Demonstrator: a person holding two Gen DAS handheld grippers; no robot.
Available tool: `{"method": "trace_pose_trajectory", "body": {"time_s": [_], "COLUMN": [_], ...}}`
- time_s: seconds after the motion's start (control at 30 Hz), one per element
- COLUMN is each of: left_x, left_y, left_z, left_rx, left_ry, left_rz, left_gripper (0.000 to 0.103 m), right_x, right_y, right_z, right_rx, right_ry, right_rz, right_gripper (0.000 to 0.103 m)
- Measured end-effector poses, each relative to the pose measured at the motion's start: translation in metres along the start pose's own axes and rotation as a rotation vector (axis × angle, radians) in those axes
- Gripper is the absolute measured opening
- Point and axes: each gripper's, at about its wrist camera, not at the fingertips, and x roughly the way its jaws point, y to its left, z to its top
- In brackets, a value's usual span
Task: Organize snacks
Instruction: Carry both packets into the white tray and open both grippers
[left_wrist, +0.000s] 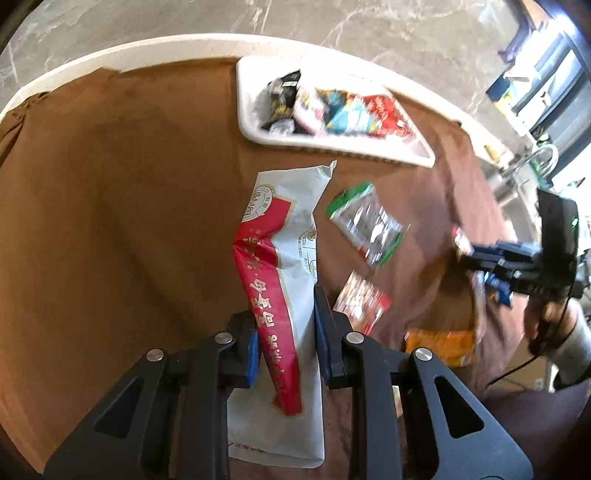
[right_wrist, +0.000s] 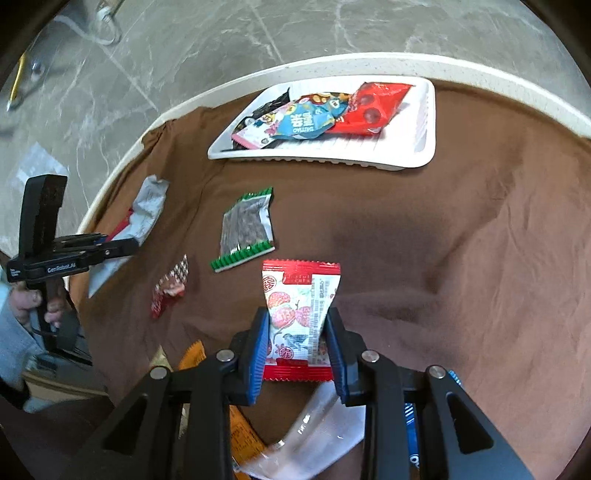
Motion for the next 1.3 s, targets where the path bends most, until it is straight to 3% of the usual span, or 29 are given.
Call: {"method": "trace_pose_trajectory", "body": {"time_s": [0.27, 0.5, 0.9, 1.3], "left_x": [0.011, 0.025, 0.025, 0.041], "left_y": [-0.016, -0.017, -0.021, -0.041], "left_z": [0.036, 0.038, 0.060, 0.137], "left_rx": [0.045, 0.039, 0.021, 0.057], "left_ry": [-0.009, 0.010, -0.014, -0.046], "left_rz": [-0.043, -0.068, -0.128, -0.163], "left_gripper": [0.022, 0.022, 0.022, 0.022], "right_x": [0.007, 0.018, -0.002, -0.006], "right_y": [-0.016, -0.011, -0.028, -0.048], "right_z": [-0.001, 0.006, 0.037, 0.104], "right_rx": [0.091, 0.037, 0.108, 0.165], "right_ry": [0.029, 0.050, -0.031, -0.145], "right_rz": [0.057, -0.022, 0.015, 0.015], "right_gripper": [0.033, 0.033, 0.033, 0.033]}}
